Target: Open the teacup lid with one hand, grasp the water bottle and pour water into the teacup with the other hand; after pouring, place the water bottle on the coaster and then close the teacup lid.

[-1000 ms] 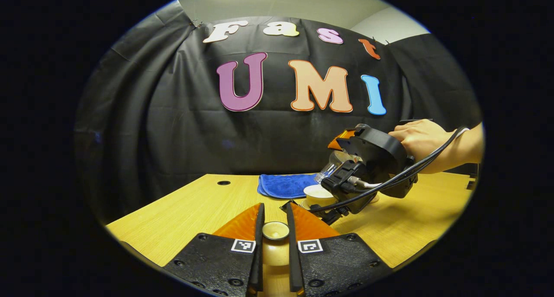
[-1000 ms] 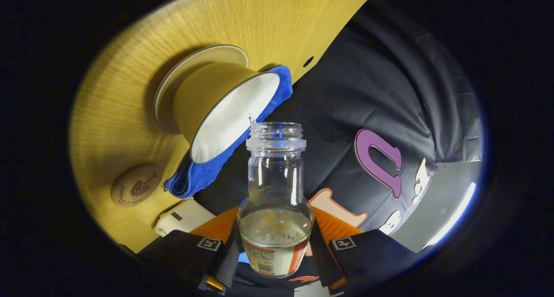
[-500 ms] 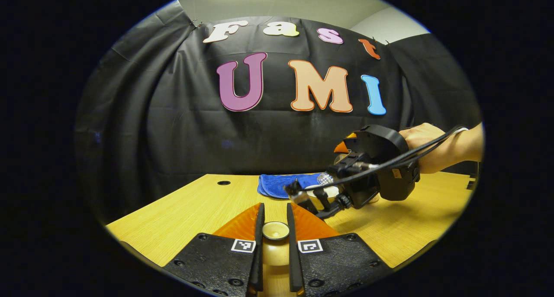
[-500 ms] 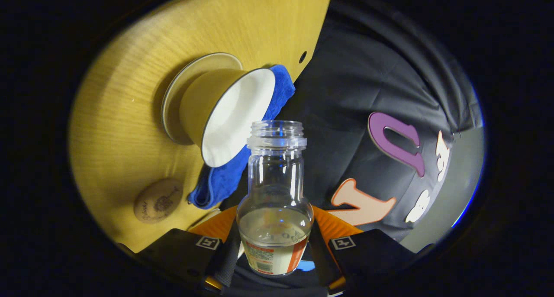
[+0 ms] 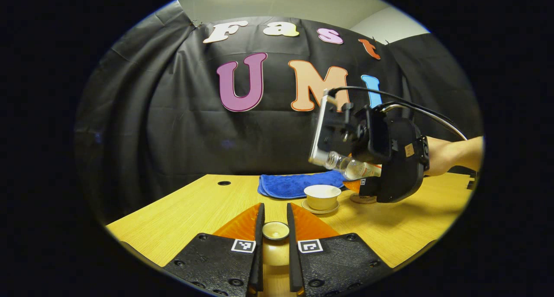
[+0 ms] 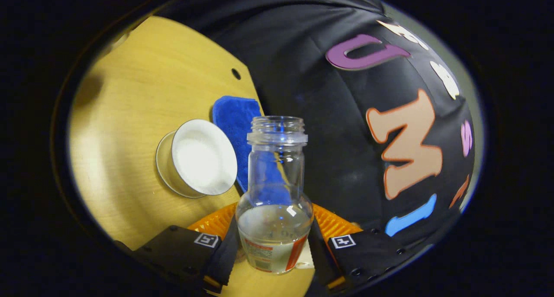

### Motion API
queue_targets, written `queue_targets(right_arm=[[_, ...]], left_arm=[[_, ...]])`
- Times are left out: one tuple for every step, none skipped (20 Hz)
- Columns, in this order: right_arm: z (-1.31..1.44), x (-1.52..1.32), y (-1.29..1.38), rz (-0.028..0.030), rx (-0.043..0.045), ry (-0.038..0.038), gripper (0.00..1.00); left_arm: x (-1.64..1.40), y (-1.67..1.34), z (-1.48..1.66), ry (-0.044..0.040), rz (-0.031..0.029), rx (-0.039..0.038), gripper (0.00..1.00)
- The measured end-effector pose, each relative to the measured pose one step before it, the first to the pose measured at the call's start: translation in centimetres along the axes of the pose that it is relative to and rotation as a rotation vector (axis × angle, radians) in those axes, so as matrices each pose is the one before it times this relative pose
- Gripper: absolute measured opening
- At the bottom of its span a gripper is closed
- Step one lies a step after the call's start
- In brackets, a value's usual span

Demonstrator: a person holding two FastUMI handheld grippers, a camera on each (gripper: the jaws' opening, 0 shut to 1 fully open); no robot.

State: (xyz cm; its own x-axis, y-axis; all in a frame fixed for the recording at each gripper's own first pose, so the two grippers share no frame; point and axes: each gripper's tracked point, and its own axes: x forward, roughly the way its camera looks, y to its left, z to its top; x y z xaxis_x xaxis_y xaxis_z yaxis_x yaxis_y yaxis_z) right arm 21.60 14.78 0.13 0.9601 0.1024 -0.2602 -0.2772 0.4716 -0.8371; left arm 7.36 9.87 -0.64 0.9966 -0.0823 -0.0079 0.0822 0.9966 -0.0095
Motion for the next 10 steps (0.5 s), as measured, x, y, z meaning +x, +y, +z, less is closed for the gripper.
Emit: queue_targets(right_arm=[[-0.21,-0.003,-0.591,0.00677,0.12629,-0.01298,0.75],[0.109,0.163,-0.684,0.00448,0.11717,-0.0225,0.75],[-0.161,0.1,-0.919,-0.00291,0.10861,-0.01667,0.78],[0.037,-0.081,-0.824,-0.00325,0.10623,-0.01853,0.82],[-0.098,-0.008,-0.711,0.00019,0.11454,-0.01295,0.75],[-0.299,0.32,-0.509,0.00191,0.11455,-0.01146,0.76],[-0.255,0.177,-0.773,-0.01049,0.09751,-0.00632,0.77],[-0.068,0.4,-1.062,-0.01374,0.07629,-0.01249,0.78],[0.029,-0.296,-0.581,-0.01832,0.05508,-0.01036,0.76],[-0.373,-0.046,-0.439,-0.0084,0.04153,-0.01462,0.77]], left_arm=[[0.003,0.02,-0.017,-0.00059,0.00119,0.00053,0.2],[0.012,0.012,-0.064,-0.00069,0.00153,0.00043,0.2],[-0.053,-0.008,-0.062,0.00084,0.00137,0.00011,0.2],[0.007,0.055,0.084,-0.00018,0.00015,0.00001,0.2],[0.029,-0.007,0.108,0.00056,0.00006,0.00027,0.2],[0.069,-0.009,-0.157,0.00073,0.00005,-0.00014,0.2],[-0.072,-0.022,0.013,-0.00112,0.00009,0.00017,0.2],[0.082,-0.013,-0.018,0.00001,0.00055,-0.00005,0.2],[0.049,0.015,0.019,-0.0001,0.00071,0.00071,0.2],[-0.011,0.052,0.024,-0.00052,0.00039,0.00012,0.2]])
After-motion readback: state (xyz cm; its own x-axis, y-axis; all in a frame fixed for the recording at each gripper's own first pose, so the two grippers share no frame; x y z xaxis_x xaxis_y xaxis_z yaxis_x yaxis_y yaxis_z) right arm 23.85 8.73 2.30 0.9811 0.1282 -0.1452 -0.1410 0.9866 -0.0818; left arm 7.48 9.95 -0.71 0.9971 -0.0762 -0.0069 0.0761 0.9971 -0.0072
